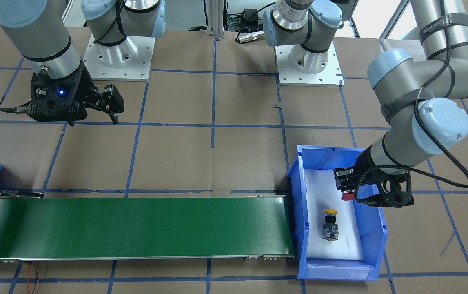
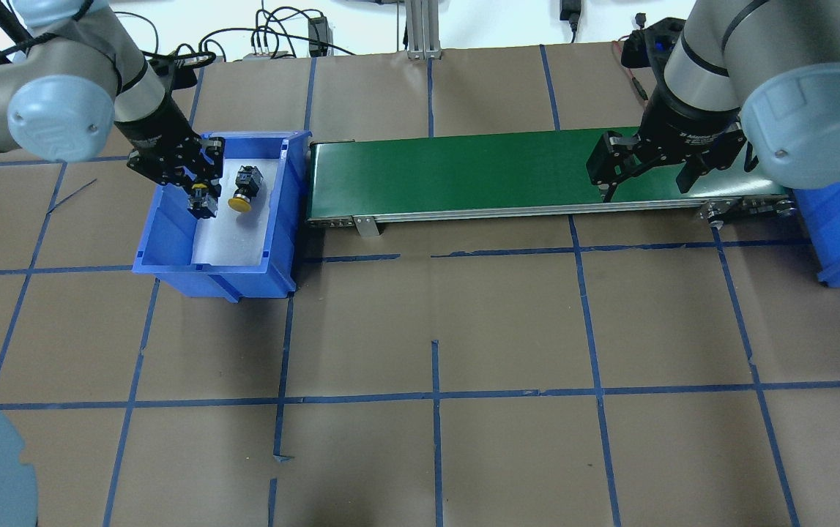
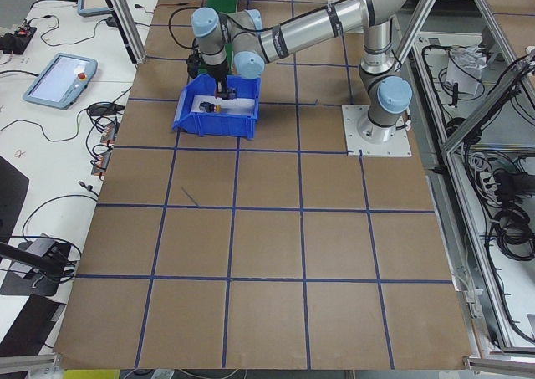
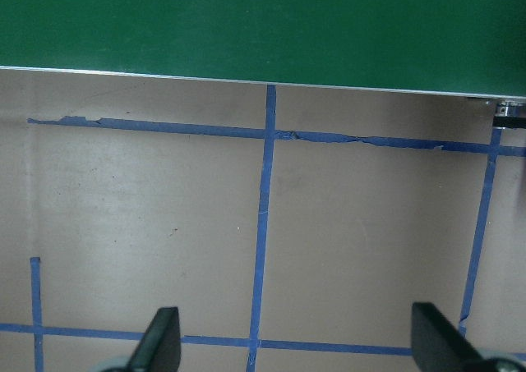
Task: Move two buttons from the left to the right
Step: 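Lift the red-capped button and place it on the green conveyor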
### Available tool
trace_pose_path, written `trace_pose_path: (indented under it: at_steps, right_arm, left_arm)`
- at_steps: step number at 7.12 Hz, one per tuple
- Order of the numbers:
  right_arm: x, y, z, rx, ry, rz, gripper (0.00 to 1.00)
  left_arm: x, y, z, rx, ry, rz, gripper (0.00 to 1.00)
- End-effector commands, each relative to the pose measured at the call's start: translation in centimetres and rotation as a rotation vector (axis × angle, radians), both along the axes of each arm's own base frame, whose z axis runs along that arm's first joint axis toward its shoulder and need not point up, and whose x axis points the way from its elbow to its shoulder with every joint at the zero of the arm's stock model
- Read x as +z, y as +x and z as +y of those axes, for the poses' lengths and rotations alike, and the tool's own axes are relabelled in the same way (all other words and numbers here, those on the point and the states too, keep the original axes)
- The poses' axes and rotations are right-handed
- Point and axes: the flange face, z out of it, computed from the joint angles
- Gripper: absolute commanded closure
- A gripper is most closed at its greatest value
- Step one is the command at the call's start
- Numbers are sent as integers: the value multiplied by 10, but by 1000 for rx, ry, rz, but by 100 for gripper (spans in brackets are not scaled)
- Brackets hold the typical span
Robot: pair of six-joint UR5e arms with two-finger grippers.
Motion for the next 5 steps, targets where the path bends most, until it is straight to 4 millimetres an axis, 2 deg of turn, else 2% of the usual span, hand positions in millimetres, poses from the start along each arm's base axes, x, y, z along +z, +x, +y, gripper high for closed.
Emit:
trace_pose_path:
  at_steps: [1,2,3,4,5]
  right_arm:
    - [0,0,0,0,0,0,0]
    - [0,0,0,0,-2,1,0]
    - [-1,0,0,0,1,0,0]
    - [1,0,0,0,-3,-1,0]
    - [1,0,0,0,-3,-1,0]
  left_arm:
    - [40,-65,-4,38,-35,-9,73]
    - [38,-109,-4,19,-65,-2,74]
    - [27,-148,-3,-45,-84,-2,74]
    - [18,-160,-8,-20,-100,0,74]
    - [-2,-177,-6,-26,-75,-1,75]
